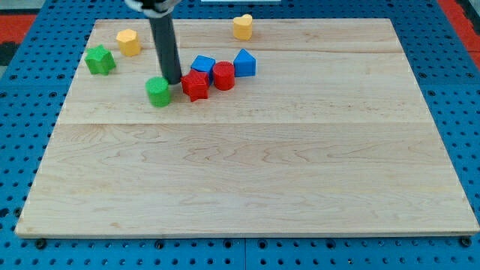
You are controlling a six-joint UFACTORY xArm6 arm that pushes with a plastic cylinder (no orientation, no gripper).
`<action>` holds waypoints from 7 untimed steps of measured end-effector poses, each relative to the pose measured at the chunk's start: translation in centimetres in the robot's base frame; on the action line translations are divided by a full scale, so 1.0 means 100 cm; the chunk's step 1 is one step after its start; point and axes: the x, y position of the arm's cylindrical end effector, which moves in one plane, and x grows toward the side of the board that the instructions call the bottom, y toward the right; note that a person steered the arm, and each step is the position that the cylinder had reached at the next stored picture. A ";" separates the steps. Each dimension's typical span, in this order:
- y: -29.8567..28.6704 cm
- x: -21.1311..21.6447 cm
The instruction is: Move the blue cube to the right of the yellow heart
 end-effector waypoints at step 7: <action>0.036 -0.035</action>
